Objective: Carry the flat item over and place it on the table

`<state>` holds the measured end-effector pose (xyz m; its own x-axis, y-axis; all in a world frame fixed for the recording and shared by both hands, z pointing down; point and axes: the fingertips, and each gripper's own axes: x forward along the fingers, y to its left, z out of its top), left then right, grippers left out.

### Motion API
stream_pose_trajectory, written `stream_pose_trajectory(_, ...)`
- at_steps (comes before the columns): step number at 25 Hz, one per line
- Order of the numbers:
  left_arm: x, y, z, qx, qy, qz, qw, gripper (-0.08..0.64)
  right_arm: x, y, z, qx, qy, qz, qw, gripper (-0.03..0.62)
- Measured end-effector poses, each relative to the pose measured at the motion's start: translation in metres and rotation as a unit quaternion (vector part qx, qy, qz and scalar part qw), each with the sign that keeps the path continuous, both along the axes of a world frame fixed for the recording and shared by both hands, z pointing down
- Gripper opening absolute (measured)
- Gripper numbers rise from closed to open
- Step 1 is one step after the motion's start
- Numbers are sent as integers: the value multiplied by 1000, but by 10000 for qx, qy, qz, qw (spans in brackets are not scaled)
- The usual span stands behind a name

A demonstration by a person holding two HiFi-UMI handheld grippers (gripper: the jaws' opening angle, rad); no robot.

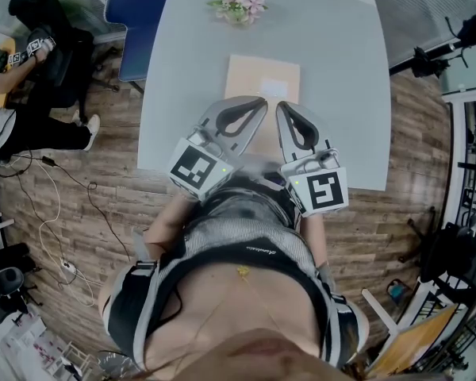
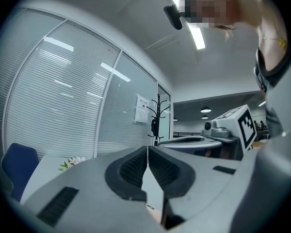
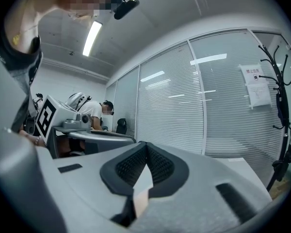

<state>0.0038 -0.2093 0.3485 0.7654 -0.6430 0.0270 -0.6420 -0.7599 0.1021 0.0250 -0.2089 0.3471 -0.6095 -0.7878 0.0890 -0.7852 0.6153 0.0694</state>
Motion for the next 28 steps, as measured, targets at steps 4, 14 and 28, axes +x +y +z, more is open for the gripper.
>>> stream_pose_trajectory(4,-1,-3,-1,343,143,-63,9993,14,0,1,2,-32,28,-9,10000,3)
stream_pose_trajectory(14,-1,0,-3,23,51,17,10000,14,1,1,3,-74,40,51,10000,3)
stream_pose_trajectory(28,1,-2,2,28,38,5,10000,14,1,0,8,-154,34,57,9999,3)
